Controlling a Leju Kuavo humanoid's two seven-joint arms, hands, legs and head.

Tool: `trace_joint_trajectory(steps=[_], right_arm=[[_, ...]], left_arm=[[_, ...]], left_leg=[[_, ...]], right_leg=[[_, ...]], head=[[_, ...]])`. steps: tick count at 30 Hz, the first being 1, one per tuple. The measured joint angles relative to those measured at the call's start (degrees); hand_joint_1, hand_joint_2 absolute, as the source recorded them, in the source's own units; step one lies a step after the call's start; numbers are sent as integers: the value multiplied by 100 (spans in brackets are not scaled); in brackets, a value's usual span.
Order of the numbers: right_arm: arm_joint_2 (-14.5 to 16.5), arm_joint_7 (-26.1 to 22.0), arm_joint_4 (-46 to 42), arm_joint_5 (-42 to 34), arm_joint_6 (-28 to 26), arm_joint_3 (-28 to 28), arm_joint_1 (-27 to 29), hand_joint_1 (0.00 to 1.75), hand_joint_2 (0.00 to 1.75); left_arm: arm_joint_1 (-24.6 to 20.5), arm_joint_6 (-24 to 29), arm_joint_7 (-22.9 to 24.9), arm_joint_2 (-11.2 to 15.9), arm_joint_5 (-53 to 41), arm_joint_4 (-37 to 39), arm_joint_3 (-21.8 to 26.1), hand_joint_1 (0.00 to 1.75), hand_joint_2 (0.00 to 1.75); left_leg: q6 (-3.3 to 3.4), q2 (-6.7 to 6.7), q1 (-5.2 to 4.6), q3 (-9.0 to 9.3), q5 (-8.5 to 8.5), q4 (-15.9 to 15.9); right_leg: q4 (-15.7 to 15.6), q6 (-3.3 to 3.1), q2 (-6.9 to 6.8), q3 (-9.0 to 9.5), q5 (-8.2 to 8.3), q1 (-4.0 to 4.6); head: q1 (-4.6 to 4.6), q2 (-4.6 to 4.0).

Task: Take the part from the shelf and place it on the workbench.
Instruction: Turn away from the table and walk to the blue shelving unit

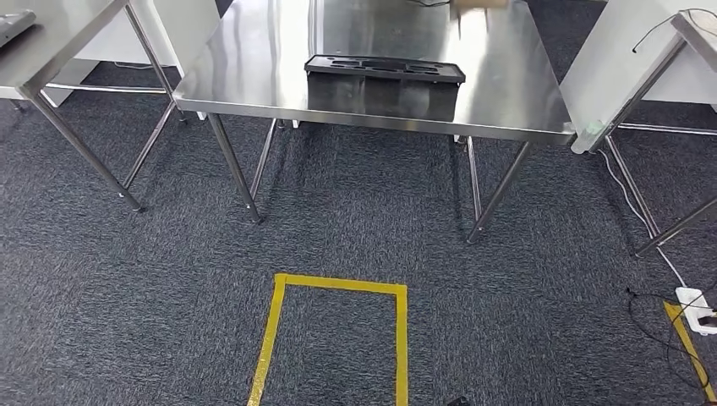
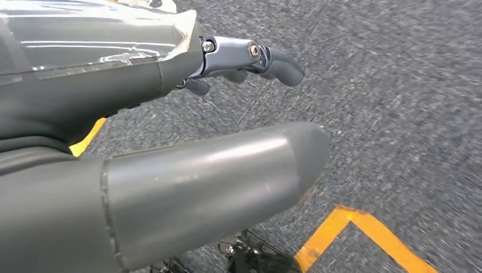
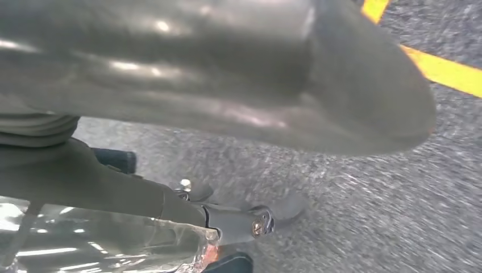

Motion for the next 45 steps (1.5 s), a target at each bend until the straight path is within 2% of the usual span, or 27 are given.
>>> trace_joint_trajectory(steps=[2, 3, 4, 6, 7, 8, 10, 12, 14, 15, 17, 18, 20, 22, 23, 25, 27, 29, 31, 33, 34, 37, 39, 40, 42, 44, 45], right_arm=[[4, -83, 8, -69, -7, -26, -19, 0, 0], [6, -101, 10, -86, -8, -34, -33, 0, 0], [8, -110, 11, -94, -8, -42, -42, 0, 0], [10, -116, 13, -101, -8, -52, -55, 0, 0], [9, -119, 13, -101, -8, -56, -57, 0, 0], [10, -127, 13, -106, -10, -58, -60, 0, 0], [11, -159, 13, -125, -19, -72, -66, 0, 0], [8, -191, 13, -155, -27, -99, -89, 0, 0], [-1, -208, 13, -173, -32, -136, -132, 0, 0], [-8, -214, 13, -177, -34, -153, -158, 0, 0], [-24, -224, 13, -196, -36, -187, -196, 0, 0], [-31, -230, 15, -210, -38, -204, -204, 0, 0], [-43, -255, 18, -246, -43, -247, -200, 0, 0], [-48, -312, 19, -288, -48, -299, -188, 0, 0], [-56, -351, 19, -313, -52, -328, -178, 0, 0], [-69, -420, 19, -352, -58, -384, -149, 0, 0], [-79, -458, 19, -369, -64, -429, -127, 0, 0], [-91, -483, 19, -381, -97, -466, -121, 0, 0], [-98, -507, 21, -391, -156, -501, -110, 0, 0], [-97, -515, 26, -389, -210, -531, -75, 0, 0], [-95, -510, 28, -381, -231, -544, -59, 0, 0], [-93, -480, 35, -345, -266, -578, -41, 0, 0], [-98, -467, 37, -326, -269, -586, -34, 0, 0], [-100, -461, 37, -320, -269, -588, -31, 0, 0], [-99, -453, 38, -312, -267, -589, -30, 0, 0], [-101, -448, 40, -306, -264, -589, -36, 0, 0], [-102, -445, 41, -303, -263, -589, -42, 0, 0]], left_arm=[[-4, 29, -26, -6, -9, 2, 14, 0, 0], [-3, 34, -35, -7, -11, 4, 16, 0, 0], [-1, 37, -42, -10, -11, 8, 18, 0, 0], [-4, 40, -51, -14, -12, 13, 19, 0, 0], [-6, 40, -54, -15, -13, 14, 20, 0, 0], [-8, 40, -59, -14, -13, 14, 20, 0, 0], [-17, 39, -73, -14, -19, 13, 21, 0, 0], [-50, 46, -87, -17, -27, 12, 21, 0, 0], [-104, 67, -99, -26, -38, 10, 21, 0, 0], [-125, 80, -108, -33, -44, 10, 22, 0, 0], [-144, 107, -154, -48, -54, 10, 24, 0, 0], [-150, 117, -191, -56, -65, 10, 25, 0, 0], [-160, 126, -279, -64, -111, 5, 26, 0, 0], [-163, 110, -351, -57, -178, -1, 26, 0, 0], [-161, 97, -383, -56, -208, -2, 25, 0, 0], [-157, 74, -427, -55, -254, -2, 24, 0, 0], [-154, 64, -453, -56, -277, -2, 23, 0, 0], [-154, 45, -484, -53, -314, -3, 18, 0, 0], [-156, 26, -519, -43, -363, -4, 9, 0, 0], [-156, 24, -542, -23, -401, -4, 5, 0, 0], [-154, 25, -546, -13, -416, -3, 5, 0, 0], [-150, 30, -545, 6, -440, 2, 6, 0, 0], [-146, 33, -535, 16, -441, 3, 6, 0, 0], [-142, 34, -531, 18, -439, 3, 6, 0, 0], [-140, 36, -528, 20, -435, 3, 6, 0, 0], [-153, 38, -528, 21, -433, 3, 6, 0, 0], [-159, 39, -528, 20, -433, 3, 6, 0, 0]], left_leg=[[-74, 2, 14, -9, 85, -60], [-103, -3, 26, -45, -29, -10], [-127, -9, 36, -103, -272, 151], [-161, -28, 49, -253, -959, 824], [-180, -37, 50, -309, -1200, 1236], [-195, -45, 53, -321, -1285, 1572], [-212, -44, 69, -101, -1084, 1746], [-215, -47, 95, 508, -909, 1153], [-187, -64, 81, 1114, -1064, 333], [-154, -72, 56, 1257, -1146, 88], [-35, -59, 16, 1218, -1121, -48], [41, -50, 4, 1153, -1068, -64], [169, -29, 6, 995, -942, -99], [206, -20, -2, 821, -809, -96], [199, -13, -2, 734, -739, -92], [175, 1, 0, 575, -611, -82], [133, 7, 2, 484, -506, -75], [68, 13, -21, 445, -415, -56], [-1, 23, -42, 412, -334, -45], [-65, 16, -21, 374, -343, -5], [-91, 6, -5, 327, -467, 108], [-156, -40, 24, -7, -1182, 1060], [-189, -54, 36, -131, -1376, 1588], [-195, -46, 43, -45, -1303, 1553], [-187, 46, 55, 411, -1007, 903], [-129, 215, 26, 803, -841, 261], [-87, 266, 5, 869, -841, 120]], right_leg=[[-23, -126, -3, -79, 79, -12], [-15, -201, -14, -138, 146, -38], [-19, -277, -28, -208, 227, -67], [-13, -372, -58, -366, 382, -69], [-4, -385, -70, -455, 455, -55], [17, -379, -82, -544, 524, -44], [104, -345, -98, -751, 642, -36], [235, -284, -101, -955, 722, -38], [325, -197, -104, -1091, 800, -29], [340, -150, -106, -1130, 853, -23], [342, -50, -107, -1190, 949, -11], [387, -28, -99, -1248, 914, -12], [757, -66, -79, -1435, 557, -23], [1491, -103, -62, -1652, 61, -37], [1846, -70, -57, -1714, -50, -38], [2109, 62, -47, -1606, 91, -39], [1527, 134, -45, -1077, 338, -48], [523, 68, -41, -393, 296, -22], [5, -32, -34, -112, 168, 22], [-14, -141, -50, -156, 183, -27], [-15, -223, -69, -177, 215, -56], [-14, -400, -151, -281, 316, -55], [9, -415, -214, -357, 361, -25], [31, -413, -251, -389, 371, -19], [94, -402, -322, -425, 369, -14], [161, -362, -388, -468, 354, 24], [182, -330, -422, -472, 348, 48]], head=[[-7, 0], [-12, 0], [-14, 0], [-15, 0], [-14, 0], [-14, 0], [-15, 0], [-22, 0], [-22, 0], [-21, 0], [-15, 0], [-20, 0], [-5, 0], [14, 0], [15, 0], [18, 0], [21, 0], [33, 0], [38, 0], [34, 0], [34, 0], [25, 0], [25, 0], [25, 0], [23, 0], [34, 0], [45, 0]])
